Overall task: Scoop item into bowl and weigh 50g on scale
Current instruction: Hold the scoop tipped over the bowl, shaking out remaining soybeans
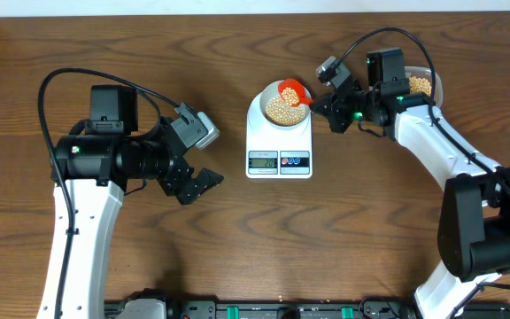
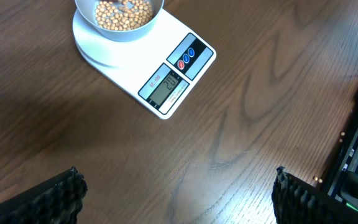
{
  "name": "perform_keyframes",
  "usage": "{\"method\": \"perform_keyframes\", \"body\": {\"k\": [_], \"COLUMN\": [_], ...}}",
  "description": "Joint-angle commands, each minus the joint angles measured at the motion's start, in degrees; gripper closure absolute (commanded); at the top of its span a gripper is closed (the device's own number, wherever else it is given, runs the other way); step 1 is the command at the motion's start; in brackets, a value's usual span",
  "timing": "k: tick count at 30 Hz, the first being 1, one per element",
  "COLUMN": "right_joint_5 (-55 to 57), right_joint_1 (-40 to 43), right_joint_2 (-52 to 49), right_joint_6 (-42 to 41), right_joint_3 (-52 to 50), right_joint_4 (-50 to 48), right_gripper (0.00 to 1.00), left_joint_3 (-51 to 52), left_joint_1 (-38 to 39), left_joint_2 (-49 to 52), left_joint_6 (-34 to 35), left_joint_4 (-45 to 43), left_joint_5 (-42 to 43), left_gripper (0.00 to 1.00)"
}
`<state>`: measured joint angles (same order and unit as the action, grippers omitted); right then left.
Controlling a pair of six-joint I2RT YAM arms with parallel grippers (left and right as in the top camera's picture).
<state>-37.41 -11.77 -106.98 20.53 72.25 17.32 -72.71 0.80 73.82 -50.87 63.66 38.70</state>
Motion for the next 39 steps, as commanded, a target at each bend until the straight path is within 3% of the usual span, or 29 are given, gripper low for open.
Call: {"method": "perform_keyframes", "body": {"k": [1,12,39], "right_joint_5": [0.96,8.79,8.81], "right_joint_1": [-0.79,-3.34,-4.28], "right_joint_2": [1.79,4.68,6.12], "right_joint_6": [0.98,5.27,5.97], "right_joint_3": [0.02,0.02,0.02], "right_joint_4": [-0.22,-0.81,0.09], "right_gripper": [0.99,0.99,0.99], "left_joint_3": [-0.87,-0.87,-0.87], "left_joint_1": [-0.24,-0.24,-0.24], "left_joint_2": [-0.09,-0.09,-0.09], "left_joint_6": [0.13,0.13,0.13], "left_joint_4": [0.17,0.17,0.17], "left_joint_5": [0.74,0.74,0.74], "left_gripper": [0.02,0.02,0.02]}}
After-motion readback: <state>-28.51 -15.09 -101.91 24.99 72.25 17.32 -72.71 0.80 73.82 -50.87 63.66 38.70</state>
